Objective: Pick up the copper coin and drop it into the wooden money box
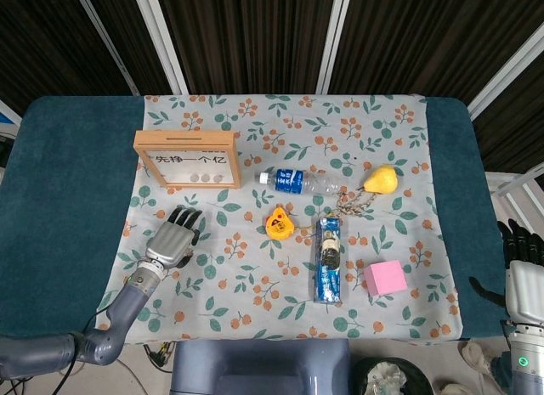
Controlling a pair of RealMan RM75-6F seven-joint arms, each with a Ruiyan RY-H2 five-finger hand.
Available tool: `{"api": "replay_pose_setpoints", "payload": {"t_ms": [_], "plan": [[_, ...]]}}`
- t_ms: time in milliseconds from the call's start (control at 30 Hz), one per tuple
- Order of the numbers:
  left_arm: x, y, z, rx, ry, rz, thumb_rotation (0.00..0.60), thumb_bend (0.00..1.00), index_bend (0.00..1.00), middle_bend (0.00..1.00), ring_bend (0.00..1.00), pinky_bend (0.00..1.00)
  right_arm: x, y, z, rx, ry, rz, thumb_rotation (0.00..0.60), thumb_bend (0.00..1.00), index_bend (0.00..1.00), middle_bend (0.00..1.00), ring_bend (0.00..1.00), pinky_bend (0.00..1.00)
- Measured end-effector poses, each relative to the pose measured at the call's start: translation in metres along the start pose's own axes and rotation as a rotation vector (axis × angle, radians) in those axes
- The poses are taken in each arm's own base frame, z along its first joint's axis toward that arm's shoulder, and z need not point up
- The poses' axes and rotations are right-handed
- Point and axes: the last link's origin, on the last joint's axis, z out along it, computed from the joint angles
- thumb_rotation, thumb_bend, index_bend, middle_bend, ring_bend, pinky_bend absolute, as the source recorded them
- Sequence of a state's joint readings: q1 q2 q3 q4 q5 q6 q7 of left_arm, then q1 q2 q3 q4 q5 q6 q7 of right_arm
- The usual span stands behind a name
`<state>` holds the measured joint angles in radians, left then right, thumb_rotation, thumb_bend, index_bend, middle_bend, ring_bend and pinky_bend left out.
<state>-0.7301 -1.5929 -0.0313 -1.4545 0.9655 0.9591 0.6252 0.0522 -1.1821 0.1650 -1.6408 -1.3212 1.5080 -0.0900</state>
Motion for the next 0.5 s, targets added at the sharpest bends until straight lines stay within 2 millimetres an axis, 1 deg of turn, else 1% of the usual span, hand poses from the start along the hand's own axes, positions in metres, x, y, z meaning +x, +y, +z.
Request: {"api": "replay_pose_setpoints", "payload": {"t_ms": [300, 500], "plan": [[-0.0019, 0.0012, -0.0002, -0.004, -0.005, 0.013, 0.6, 0.14, 0.53, 0.03, 0.0, 0.0, 0.0002, 0.0003, 0.0002, -0.001, -0.001, 0.0, 0.6, 0.24, 0.0, 0.0, 0.0, 0.0], [-0.0025, 0.0008, -0.0012, -0.006, -0.004, 0.019, 0.6, 0.22, 0.56, 0.04, 0.0, 0.0, 0.0, 0.0002, 0.0001, -0.001, -0.002, 0.001, 0.6, 0.24, 0.0, 0.0, 0.0, 0.0]]}}
